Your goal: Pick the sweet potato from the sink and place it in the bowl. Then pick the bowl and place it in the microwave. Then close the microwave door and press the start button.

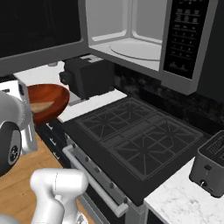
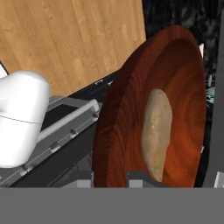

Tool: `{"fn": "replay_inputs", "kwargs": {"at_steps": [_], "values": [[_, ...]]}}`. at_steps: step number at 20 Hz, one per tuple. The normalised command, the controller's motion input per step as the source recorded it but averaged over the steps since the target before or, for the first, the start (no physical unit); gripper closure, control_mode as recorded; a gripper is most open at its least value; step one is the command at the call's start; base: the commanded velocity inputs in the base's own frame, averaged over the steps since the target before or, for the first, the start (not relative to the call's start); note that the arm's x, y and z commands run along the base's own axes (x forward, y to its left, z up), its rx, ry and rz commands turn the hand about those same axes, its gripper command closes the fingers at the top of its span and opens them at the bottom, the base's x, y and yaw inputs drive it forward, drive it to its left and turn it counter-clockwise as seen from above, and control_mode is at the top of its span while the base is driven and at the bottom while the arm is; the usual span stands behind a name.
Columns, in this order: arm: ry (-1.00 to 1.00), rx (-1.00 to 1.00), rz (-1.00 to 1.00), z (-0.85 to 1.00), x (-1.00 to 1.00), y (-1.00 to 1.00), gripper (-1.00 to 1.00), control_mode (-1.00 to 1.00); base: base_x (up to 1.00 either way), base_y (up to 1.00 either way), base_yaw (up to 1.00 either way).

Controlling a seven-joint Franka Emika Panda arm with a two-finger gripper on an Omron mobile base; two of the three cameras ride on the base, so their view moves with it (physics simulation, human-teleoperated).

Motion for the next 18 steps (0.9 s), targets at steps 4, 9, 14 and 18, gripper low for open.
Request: {"fn": "replay_inputs", "kwargs": {"at_steps": [4, 9, 14, 18], "values": [[-0.09, 0.0, 0.05, 0.41, -0.08, 0.0, 1.0, -1.0, 0.0, 0.0, 0.05], [-0.05, -0.04, -0.06, 0.56, 0.05, 0.01, 1.0, -1.0, 0.0, 0.0, 0.0], [-0.08, 0.0, -0.16, 0.4, 0.18, -0.3, 1.0, -1.0, 0.0, 0.0, 0.0], [-0.29, 0.0, -0.13, 0.32, 0.11, -0.12, 1.0, -1.0, 0.0, 0.0, 0.0]]}}
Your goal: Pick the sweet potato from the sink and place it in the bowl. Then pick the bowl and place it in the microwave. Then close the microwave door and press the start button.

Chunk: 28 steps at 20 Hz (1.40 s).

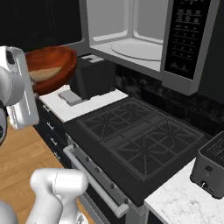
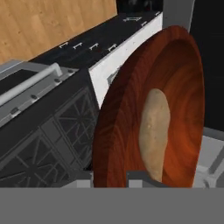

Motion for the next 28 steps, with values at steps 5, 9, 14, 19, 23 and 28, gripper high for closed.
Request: {"fn": "replay_inputs", "kwargs": {"at_steps": [5, 9, 14, 19, 23, 28], "values": [[-0.25, -0.04, -0.16, 0.21, 0.36, -0.05, 1.0, -1.0, 0.0, 0.0, 0.0], [-0.05, -0.01, -0.18, 0.3, 0.42, -0.23, 1.0, -1.0, 0.0, 0.0, 0.0], [0.0, 0.03, -0.1, 0.3, 0.39, -0.46, 1.0, -1.0, 0.0, 0.0, 0.0], [0.0, 0.12, -0.03, 0.12, 0.48, -0.36, 1.0, -1.0, 0.0, 0.0, 0.0], [0.0, 0.14, -0.02, 0.03, 0.75, -0.22, 1.0, -1.0, 0.0, 0.0, 0.0], [-0.01, 0.12, 0.0, 0.0, 0.54, -0.25, 1.0, -1.0, 0.0, 0.0, 0.0]]}}
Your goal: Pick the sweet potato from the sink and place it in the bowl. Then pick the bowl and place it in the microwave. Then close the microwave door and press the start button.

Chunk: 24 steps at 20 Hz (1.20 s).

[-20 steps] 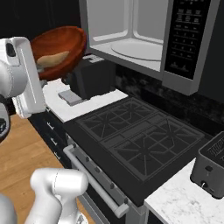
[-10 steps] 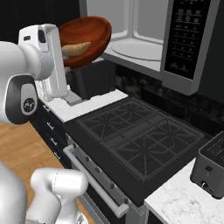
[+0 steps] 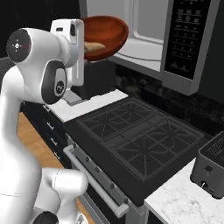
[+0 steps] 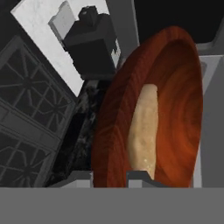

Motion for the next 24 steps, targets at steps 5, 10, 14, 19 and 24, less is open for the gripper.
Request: {"fn": "replay_inputs", "kwargs": {"at_steps": [5, 10, 14, 19, 24], "values": [[-0.05, 0.03, -0.01, 0.0, 0.53, -0.02, 1.0, -1.0, 0.0, 0.0, 0.0], [0.0, 0.0, -0.02, -0.02, 0.7, -0.17, 1.0, -1.0, 0.0, 0.0, 0.0], [0.04, 0.01, 0.0, -0.04, 0.63, -0.35, 1.0, -1.0, 0.0, 0.0, 0.0], [0.06, 0.01, 0.0, -0.16, 0.5, -0.24, 1.0, -1.0, 0.0, 0.0, 0.0], [0.0, 0.0, 0.0, -0.25, 0.51, -0.07, 1.0, -1.0, 0.0, 0.0, 0.0]]}}
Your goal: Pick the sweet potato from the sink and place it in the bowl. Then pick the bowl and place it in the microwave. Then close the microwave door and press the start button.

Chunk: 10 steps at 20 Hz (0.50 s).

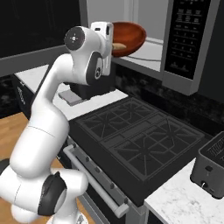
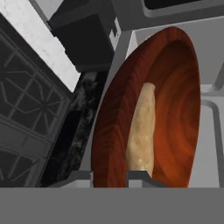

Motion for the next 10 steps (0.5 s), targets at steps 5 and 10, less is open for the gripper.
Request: {"fn": "replay_inputs", "kwargs": {"at_steps": [5, 10], "values": [[0.0, 0.0, 0.0, -0.12, 0.55, -0.19, 1.0, -1.0, 0.0, 0.0, 0.0], [0.0, 0.0, 0.0, -0.05, 0.48, -0.25, 1.0, -1.0, 0.0, 0.0, 0.0]]}}
